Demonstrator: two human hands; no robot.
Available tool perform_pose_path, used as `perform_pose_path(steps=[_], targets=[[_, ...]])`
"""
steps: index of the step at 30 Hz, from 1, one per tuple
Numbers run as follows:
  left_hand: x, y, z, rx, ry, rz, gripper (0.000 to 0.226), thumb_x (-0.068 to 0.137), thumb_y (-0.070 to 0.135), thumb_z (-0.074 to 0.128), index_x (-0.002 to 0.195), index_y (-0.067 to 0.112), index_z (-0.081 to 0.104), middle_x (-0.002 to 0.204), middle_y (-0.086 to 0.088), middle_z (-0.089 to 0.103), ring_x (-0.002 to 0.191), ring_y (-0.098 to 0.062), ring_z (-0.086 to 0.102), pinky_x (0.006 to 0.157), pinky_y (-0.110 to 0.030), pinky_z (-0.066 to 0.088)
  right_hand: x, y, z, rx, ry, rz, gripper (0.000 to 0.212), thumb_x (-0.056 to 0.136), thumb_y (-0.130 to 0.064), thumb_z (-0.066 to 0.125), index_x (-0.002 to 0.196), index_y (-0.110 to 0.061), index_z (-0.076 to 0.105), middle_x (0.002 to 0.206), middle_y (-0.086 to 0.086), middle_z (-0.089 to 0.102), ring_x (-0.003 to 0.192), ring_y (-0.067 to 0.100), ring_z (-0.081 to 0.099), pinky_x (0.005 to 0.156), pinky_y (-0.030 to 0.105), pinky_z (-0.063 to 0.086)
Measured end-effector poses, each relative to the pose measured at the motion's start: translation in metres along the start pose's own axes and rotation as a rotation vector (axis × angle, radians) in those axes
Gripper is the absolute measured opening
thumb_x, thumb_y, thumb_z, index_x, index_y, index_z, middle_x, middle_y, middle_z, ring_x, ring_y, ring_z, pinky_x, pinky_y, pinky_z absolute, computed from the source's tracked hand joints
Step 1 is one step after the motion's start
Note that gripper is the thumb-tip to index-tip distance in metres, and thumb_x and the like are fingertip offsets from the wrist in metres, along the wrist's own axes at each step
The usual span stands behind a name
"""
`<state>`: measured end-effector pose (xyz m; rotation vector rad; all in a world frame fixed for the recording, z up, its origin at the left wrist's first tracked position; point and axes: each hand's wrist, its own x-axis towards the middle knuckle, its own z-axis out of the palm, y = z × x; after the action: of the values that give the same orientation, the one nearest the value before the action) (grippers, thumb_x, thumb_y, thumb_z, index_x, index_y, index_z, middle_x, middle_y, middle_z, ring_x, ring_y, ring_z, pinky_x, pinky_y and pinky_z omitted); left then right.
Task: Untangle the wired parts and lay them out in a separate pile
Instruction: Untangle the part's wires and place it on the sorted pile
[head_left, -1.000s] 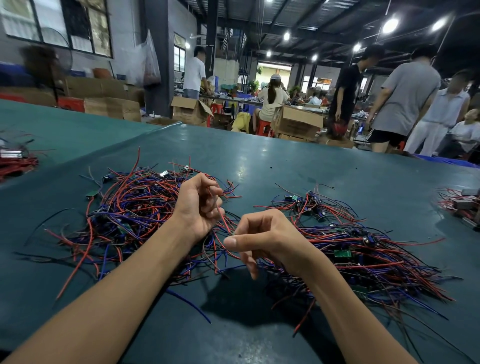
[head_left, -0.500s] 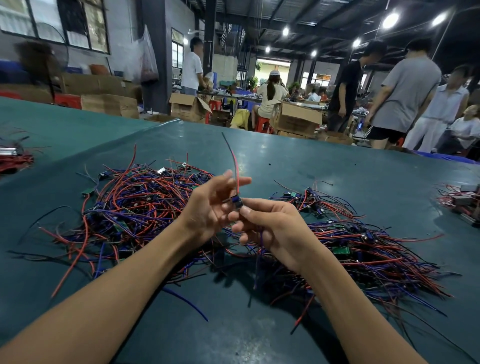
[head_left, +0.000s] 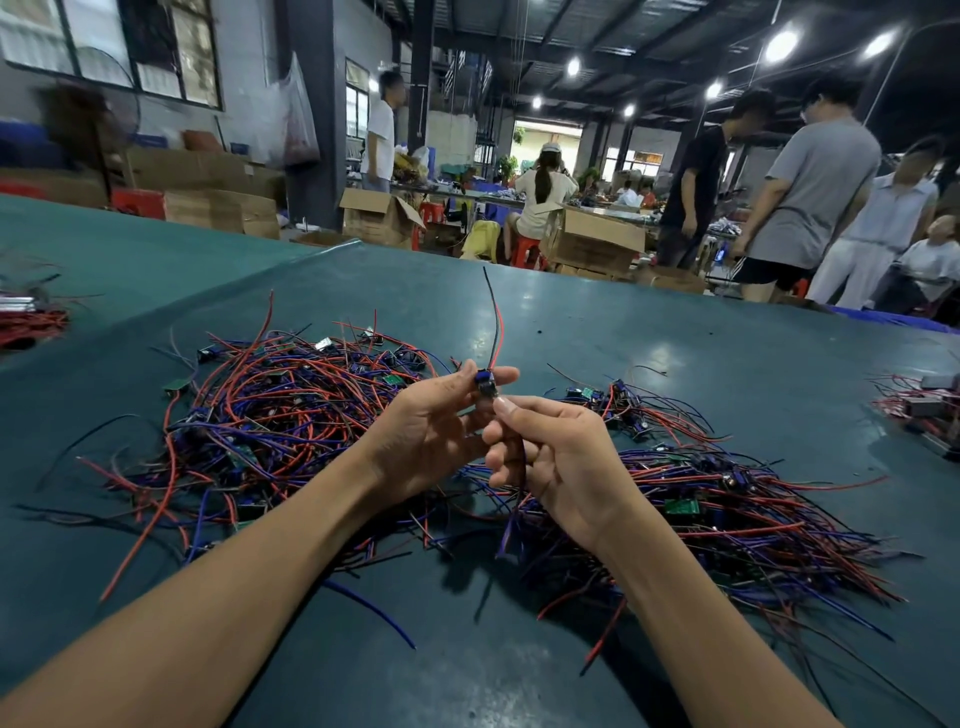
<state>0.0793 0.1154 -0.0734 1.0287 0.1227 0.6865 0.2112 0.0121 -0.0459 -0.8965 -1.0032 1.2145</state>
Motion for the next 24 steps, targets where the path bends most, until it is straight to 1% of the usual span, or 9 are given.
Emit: perform_pose_path(steps=[4,8,10,12,14,17,20,22,24], targets=[[-0.0004,0.0015,-0.0007,-0.006,-0.062,-0.010,0.040,0.101,0.039,0.053,0.124,0.010,0.069,0.078,-0.011,0.064,0.066,-0.025,0.061,0.061,-0.040,0.053,-0.0006,-0.0008,0.0019,0.012,-0.006,-0.026,0.019,0.094,-0.010,0.063,0.081,-0.006,0.077,0.068,0.011,0.064,0.049,0.018,0.060,0.047,0.028,0.055],[-0.0009,0.0002,0.0009,-0.018,-0.061,0.018,0.038,0.102,0.035,0.052,0.125,0.009,0.067,0.079,-0.010,0.060,0.065,-0.024,0.060,0.059,-0.040,0.053,0.0007,0.0007,0.0018,0.015,0.002,-0.028,0.016,0.097,-0.010,0.061,0.092,0.000,0.073,0.068,0.011,0.063,0.048,0.018,0.060,0.046,0.029,0.054],[-0.0013,0.0003,0.0011,-0.014,-0.068,0.046,0.033,0.104,0.030,0.047,0.122,0.008,0.064,0.079,-0.010,0.060,0.063,-0.026,0.061,0.057,-0.041,0.054,0.0019,0.0021,0.0015,0.005,-0.005,-0.024,0.017,0.097,-0.013,0.062,0.095,0.001,0.072,0.067,0.011,0.062,0.046,0.018,0.058,0.044,0.028,0.053],[-0.0012,0.0012,0.0018,0.003,-0.071,0.061,0.027,0.105,0.028,0.044,0.115,0.009,0.060,0.080,-0.011,0.065,0.061,-0.027,0.062,0.056,-0.041,0.056,0.0029,0.0038,0.0006,-0.014,-0.025,-0.013,0.020,0.096,-0.018,0.062,0.088,-0.004,0.074,0.063,0.010,0.061,0.042,0.016,0.056,0.041,0.026,0.050],[0.0002,0.0016,0.0025,0.026,-0.018,0.078,0.023,0.102,0.028,0.049,0.108,0.011,0.062,0.082,-0.010,0.063,0.058,-0.024,0.060,0.055,-0.037,0.055,0.0032,0.0046,0.0002,-0.043,-0.062,0.015,0.024,0.095,-0.025,0.061,0.084,-0.006,0.072,0.060,0.010,0.060,0.038,0.016,0.054,0.038,0.025,0.048],[0.0044,0.0021,0.0019,0.051,0.095,0.111,0.020,0.090,0.028,0.069,0.097,0.011,0.062,0.070,-0.004,0.049,0.056,-0.019,0.046,0.056,-0.032,0.048,0.0028,0.0046,0.0015,-0.040,-0.129,0.110,0.030,0.097,-0.030,0.055,0.090,-0.004,0.066,0.056,0.008,0.058,0.035,0.015,0.052,0.036,0.023,0.046],[0.0075,0.0025,-0.0002,-0.023,0.192,0.153,0.016,0.081,0.018,0.075,0.084,0.013,0.059,0.072,-0.001,0.036,0.059,-0.013,0.039,0.060,-0.027,0.042,-0.0002,0.0020,0.0009,0.176,-0.241,0.281,0.034,0.100,-0.031,0.049,0.078,-0.011,0.067,0.052,0.000,0.054,0.031,0.009,0.044,0.031,0.019,0.037],[0.0078,0.0022,-0.0021,-0.041,0.212,0.169,0.021,0.080,0.015,0.076,0.076,0.018,0.056,0.068,0.004,0.036,0.059,-0.008,0.037,0.070,-0.030,0.034,-0.0020,-0.0001,-0.0020,0.399,-0.350,0.362,0.036,0.103,-0.027,0.046,0.077,-0.010,0.064,0.050,0.000,0.052,0.029,0.008,0.040,0.028,0.020,0.036],[0.0072,0.0019,-0.0018,-0.028,0.192,0.178,0.027,0.078,0.018,0.078,0.073,0.019,0.052,0.066,0.004,0.036,0.060,-0.009,0.036,0.072,-0.032,0.034,-0.0029,-0.0016,-0.0047,0.547,-0.406,0.409,0.036,0.104,-0.024,0.042,0.080,-0.006,0.060,0.050,0.004,0.052,0.029,0.010,0.032,0.028,0.020,0.036]])
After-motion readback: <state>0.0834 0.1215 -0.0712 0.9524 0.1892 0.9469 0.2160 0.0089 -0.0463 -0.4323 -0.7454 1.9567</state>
